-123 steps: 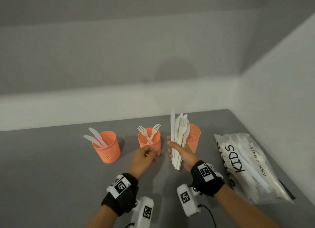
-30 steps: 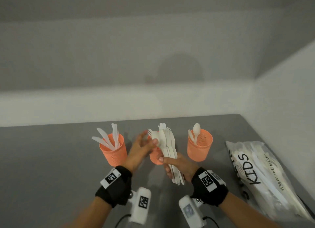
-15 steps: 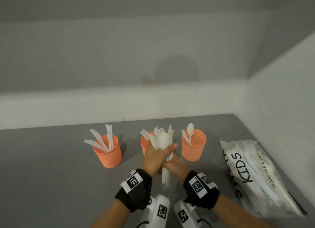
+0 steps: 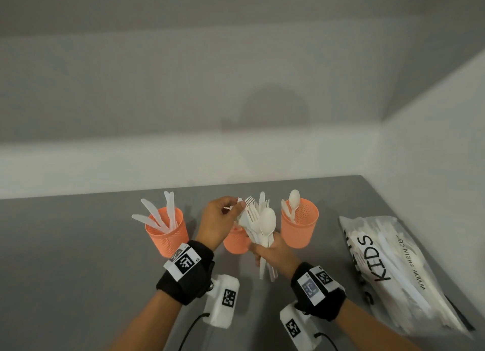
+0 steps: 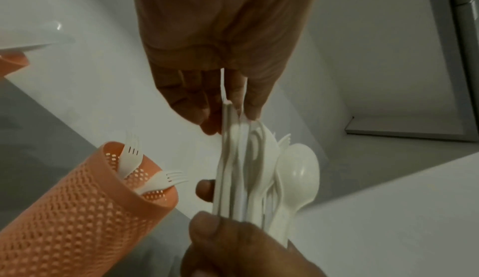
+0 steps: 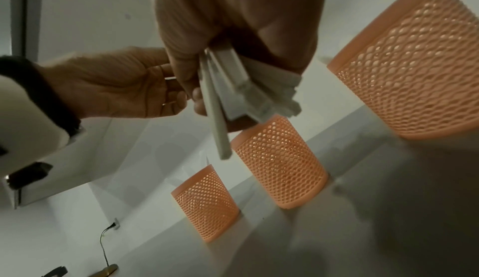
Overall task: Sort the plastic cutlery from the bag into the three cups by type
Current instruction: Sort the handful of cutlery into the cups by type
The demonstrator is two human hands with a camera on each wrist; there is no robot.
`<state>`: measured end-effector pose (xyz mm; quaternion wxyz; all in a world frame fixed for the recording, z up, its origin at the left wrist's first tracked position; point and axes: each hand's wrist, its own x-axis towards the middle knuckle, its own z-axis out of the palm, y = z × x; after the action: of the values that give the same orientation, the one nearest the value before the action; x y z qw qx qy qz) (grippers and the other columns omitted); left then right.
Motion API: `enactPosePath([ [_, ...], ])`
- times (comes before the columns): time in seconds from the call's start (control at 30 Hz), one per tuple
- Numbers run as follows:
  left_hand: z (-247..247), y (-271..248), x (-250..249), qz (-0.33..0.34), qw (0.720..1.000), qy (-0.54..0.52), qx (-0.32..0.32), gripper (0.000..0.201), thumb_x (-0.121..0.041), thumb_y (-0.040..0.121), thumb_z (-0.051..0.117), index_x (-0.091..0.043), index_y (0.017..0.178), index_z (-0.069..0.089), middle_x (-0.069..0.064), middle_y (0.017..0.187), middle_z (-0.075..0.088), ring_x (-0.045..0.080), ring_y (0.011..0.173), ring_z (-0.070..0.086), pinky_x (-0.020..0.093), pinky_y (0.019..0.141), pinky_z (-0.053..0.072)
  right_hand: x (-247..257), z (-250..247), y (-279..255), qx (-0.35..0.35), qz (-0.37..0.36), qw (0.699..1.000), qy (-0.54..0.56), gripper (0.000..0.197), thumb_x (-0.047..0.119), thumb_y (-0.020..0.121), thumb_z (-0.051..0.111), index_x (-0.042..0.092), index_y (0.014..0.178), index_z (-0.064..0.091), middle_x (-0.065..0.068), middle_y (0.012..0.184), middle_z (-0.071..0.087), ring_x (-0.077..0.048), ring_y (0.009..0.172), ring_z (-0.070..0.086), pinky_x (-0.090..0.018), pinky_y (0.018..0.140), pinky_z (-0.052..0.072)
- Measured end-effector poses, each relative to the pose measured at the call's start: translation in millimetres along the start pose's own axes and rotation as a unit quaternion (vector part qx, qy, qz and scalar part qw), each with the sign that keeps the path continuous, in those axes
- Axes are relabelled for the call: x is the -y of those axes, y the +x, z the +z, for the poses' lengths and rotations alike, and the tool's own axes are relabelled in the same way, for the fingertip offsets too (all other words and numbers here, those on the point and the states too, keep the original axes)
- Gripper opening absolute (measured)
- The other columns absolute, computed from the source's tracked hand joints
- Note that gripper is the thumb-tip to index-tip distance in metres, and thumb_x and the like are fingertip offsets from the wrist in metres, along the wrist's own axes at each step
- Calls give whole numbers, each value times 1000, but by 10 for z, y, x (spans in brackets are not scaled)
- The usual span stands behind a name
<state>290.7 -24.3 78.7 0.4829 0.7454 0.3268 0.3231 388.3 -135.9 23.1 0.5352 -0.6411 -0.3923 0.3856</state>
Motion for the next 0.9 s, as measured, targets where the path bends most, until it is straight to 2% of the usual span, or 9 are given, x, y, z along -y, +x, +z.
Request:
enactPosePath([
  [0.07, -36, 15, 7, 1, 1000, -2, 8, 15, -16, 88, 61, -4, 88, 70, 7, 80, 67, 18, 71, 57, 31, 68, 46, 3, 4, -13, 17, 4, 1000, 21, 11, 0, 86, 60, 9, 83, 56, 2, 55, 58, -8, 41, 52, -22, 49, 47],
  [0.2, -107, 28, 2, -2, 998, -58, -22, 15, -8, 91, 55, -1, 85, 66, 6, 75, 66, 5, 64, 59, 14, 59, 46, 9, -18, -17, 46, 23, 997, 61, 3, 9, 88, 62, 10, 86, 60, -3, 65, 60, -10, 48, 54, -20, 51, 47],
  [0.33, -280, 62, -20, -17, 993, -103, -56, 16, -7, 92, 52, -10, 81, 63, -7, 68, 68, 1, 61, 62, 12, 58, 47, 34, -8, -9, 77, 27, 995, 50, 4, 10, 91, 58, 12, 88, 59, -2, 66, 56, -5, 53, 53, -17, 54, 45],
  [0.43, -500, 106, -107, -9, 992, -104, -70, 21, -11, 95, 48, -16, 81, 62, -4, 72, 70, 9, 61, 62, 13, 49, 46, 51, 31, 4, 90, 29, 994, 58, 7, 7, 92, 55, 5, 95, 60, 1, 65, 53, -3, 54, 51, -16, 53, 45],
  [0.53, -796, 214, -234, 18, 984, -128, -124, 20, -10, 95, 48, -15, 81, 61, -9, 62, 71, 7, 55, 63, 15, 46, 48, 34, 74, 28, 90, 43, 993, 66, 29, 13, 94, 53, -9, 113, 56, 0, 63, 49, -7, 53, 48, -17, 52, 45],
  [0.6, -1045, 298, -285, 52, 971, -128, -195, 18, -12, 95, 49, -15, 82, 60, -12, 61, 70, 3, 53, 63, 16, 48, 50, 31, 93, 29, 95, 54, 990, 85, 27, 16, 95, 51, -1, 115, 56, 3, 59, 46, -6, 47, 46, -19, 50, 46],
  [0.73, -1452, 347, -252, 143, 929, -46, -339, 15, -18, 96, 48, -9, 100, 59, 2, 79, 67, -1, 65, 64, 18, 58, 53, 63, 104, 33, 92, 63, 988, 106, 33, 19, 96, 50, -6, 117, 52, 4, 56, 45, -5, 42, 45, -21, 47, 47],
  [0.8, -1539, 330, -146, 165, 919, 23, -356, 19, -18, 96, 47, -7, 107, 58, 5, 82, 65, -2, 68, 63, 18, 63, 55, 72, 107, 43, 83, 61, 990, 92, 37, 21, 95, 50, -8, 118, 52, 4, 56, 45, -5, 42, 44, -20, 45, 45],
  [0.9, -1550, 291, 116, 164, 917, 138, -335, 20, -16, 96, 47, -9, 112, 56, 8, 84, 67, 20, 71, 65, 33, 70, 55, 90, 125, 39, 85, 52, 992, 78, 28, 25, 95, 51, 6, 115, 57, 3, 57, 45, -4, 40, 40, -17, 42, 39],
])
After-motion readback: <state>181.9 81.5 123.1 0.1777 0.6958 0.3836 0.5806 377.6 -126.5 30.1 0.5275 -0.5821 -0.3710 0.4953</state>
